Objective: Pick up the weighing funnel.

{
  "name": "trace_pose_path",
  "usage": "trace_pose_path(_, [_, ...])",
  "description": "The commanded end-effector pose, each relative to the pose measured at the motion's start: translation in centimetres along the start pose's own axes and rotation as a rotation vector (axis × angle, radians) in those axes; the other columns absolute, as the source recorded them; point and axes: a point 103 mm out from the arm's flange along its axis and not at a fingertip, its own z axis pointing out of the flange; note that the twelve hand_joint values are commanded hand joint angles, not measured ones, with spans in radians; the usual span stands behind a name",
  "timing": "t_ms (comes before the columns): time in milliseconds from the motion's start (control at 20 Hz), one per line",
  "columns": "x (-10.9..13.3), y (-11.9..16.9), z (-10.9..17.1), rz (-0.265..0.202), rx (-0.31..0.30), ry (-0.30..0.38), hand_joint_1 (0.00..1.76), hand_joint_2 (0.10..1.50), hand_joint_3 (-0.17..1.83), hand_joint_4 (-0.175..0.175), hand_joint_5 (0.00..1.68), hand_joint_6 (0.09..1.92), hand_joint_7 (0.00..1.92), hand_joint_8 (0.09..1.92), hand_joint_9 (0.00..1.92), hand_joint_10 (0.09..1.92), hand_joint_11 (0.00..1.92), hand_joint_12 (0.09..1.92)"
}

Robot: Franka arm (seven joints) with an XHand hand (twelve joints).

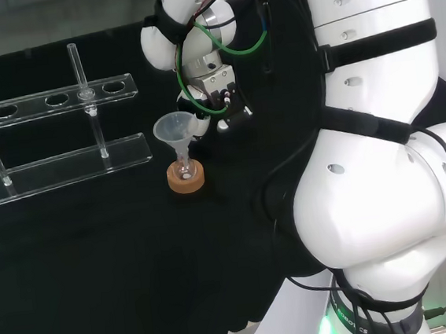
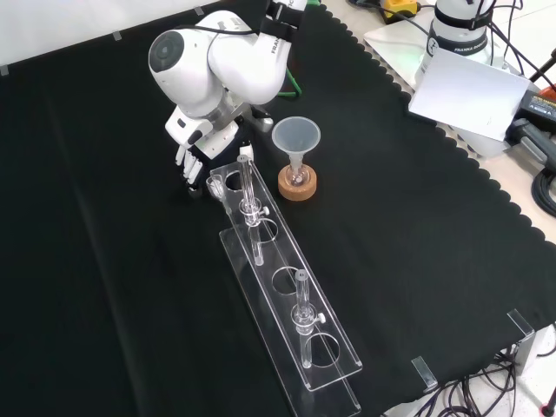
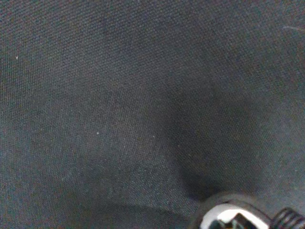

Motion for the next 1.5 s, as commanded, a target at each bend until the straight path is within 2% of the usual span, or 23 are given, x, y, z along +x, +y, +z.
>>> trace_pose_path(50, [0.04, 0.04, 0.01, 0.002, 0.002, 0.002, 0.85, 0.66, 0.48, 0.001, 0.75, 0.85, 0.54, 0.72, 0.84, 0.5, 0.6, 1.26])
trace_pose_path(950, [-0.07, 0.21, 0.16, 0.007, 0.016, 0.004, 0.84, 0.68, 0.52, 0.011, 0.83, 0.81, 0.55, 0.72, 0.85, 0.51, 0.6, 1.25])
trace_pose_path(1500, [0.01, 0.55, 0.4, 0.014, 0.03, 0.002, 0.82, 0.66, 0.53, -0.014, 0.72, 0.82, 0.52, 0.72, 0.83, 0.5, 0.6, 1.25])
